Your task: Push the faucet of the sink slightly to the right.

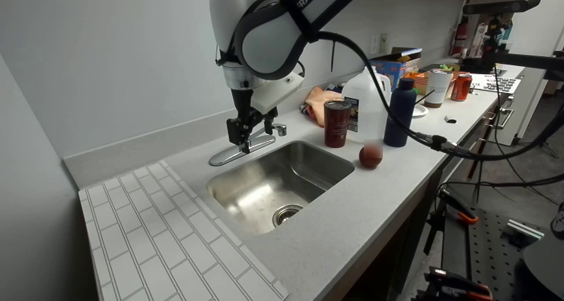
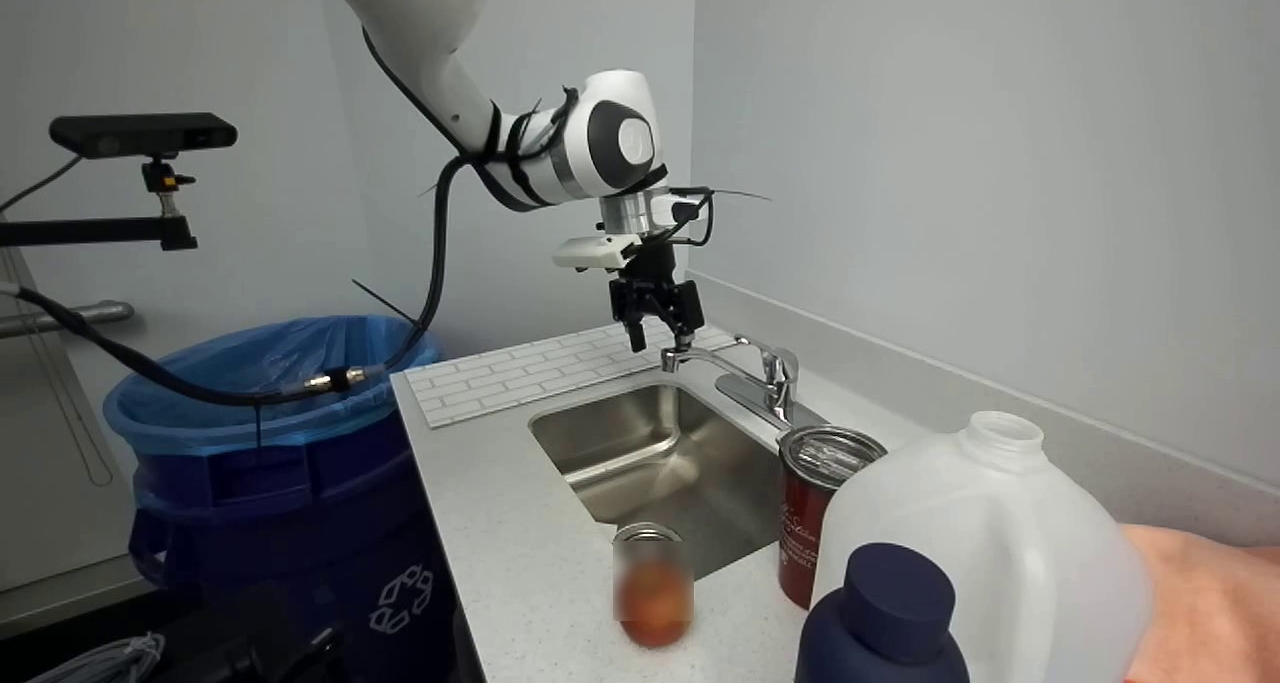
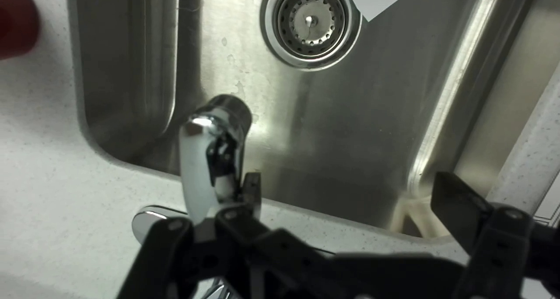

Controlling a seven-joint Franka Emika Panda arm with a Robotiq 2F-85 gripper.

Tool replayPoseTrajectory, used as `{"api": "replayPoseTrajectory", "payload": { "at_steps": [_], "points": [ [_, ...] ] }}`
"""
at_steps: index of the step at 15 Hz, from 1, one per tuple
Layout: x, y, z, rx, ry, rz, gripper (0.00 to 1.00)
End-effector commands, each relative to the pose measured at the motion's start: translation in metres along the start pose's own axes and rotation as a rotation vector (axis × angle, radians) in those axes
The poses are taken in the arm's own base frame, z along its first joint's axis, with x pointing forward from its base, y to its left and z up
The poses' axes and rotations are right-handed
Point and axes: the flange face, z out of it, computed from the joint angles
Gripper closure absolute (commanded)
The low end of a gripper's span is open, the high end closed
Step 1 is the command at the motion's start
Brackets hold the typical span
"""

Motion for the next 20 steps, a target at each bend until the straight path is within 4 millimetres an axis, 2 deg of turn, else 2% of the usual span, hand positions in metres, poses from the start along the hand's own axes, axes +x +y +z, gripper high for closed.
{"api": "replayPoseTrajectory", "payload": {
  "at_steps": [1, 4, 9, 16, 17, 18, 20],
  "points": [
    [-0.008, 0.016, -0.006, -0.006, 0.008, 0.028, 0.00],
    [-0.010, 0.013, -0.019, 0.018, 0.021, 0.028, 0.00],
    [-0.024, 0.018, -0.048, 0.050, 0.035, 0.040, 0.00],
    [-0.057, 0.047, -0.089, 0.067, 0.100, 0.072, 0.00],
    [-0.063, 0.051, -0.095, 0.072, 0.108, 0.076, 0.00],
    [-0.097, 0.040, -0.120, 0.073, 0.119, 0.083, 0.00],
    [-0.120, 0.042, -0.133, 0.081, 0.136, 0.096, 0.00]
  ]
}}
